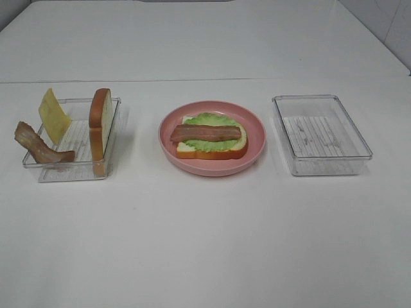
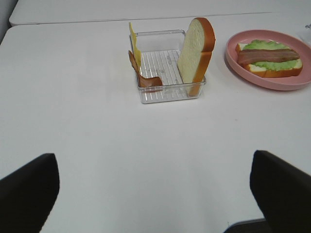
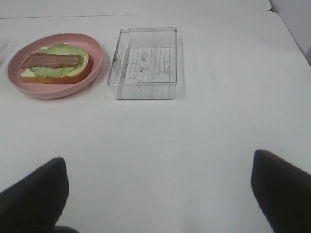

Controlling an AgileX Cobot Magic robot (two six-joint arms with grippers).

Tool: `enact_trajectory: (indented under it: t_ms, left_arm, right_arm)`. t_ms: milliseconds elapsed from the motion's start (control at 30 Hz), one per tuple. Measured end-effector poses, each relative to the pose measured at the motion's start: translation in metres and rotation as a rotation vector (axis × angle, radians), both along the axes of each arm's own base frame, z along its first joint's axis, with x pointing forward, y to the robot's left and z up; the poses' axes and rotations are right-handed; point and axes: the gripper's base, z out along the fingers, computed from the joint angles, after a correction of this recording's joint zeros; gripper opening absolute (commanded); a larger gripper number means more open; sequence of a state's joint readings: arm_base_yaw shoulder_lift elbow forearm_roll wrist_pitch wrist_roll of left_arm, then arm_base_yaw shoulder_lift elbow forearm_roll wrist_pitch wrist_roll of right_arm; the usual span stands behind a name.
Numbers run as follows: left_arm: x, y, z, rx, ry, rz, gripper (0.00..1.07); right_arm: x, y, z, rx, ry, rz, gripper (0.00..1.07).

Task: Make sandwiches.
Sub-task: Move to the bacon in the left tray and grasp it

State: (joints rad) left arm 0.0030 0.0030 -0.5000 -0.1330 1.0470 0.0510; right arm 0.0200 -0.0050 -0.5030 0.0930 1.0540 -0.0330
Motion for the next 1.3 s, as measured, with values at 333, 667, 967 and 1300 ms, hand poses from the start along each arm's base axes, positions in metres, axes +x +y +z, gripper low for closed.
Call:
enact_trajectory:
  t_ms: [333,667,967,1300]
  left_arm:
    - [0.096,0.010,0.067,0.049,0.472,0.101,1.00]
    - [0.266,0.017,0.071,0.123,0.732,0.136,1.00]
    - [0.344,0.006,0.022,0.129,0.879,0.081,1.00]
    - [0.379,-0.018,-0.039,0.117,0.946,0.039,1.00]
  right_arm:
    - [0.000,0.000,0.000,0.000,0.000,0.000,0.98]
    - [0.000,0.000,0.000,0.000,0.000,0.000,0.98]
    - [0.000,0.000,0.000,0.000,0.000,0.000,0.98]
    - [0.000,0.000,0.000,0.000,0.000,0.000,0.98]
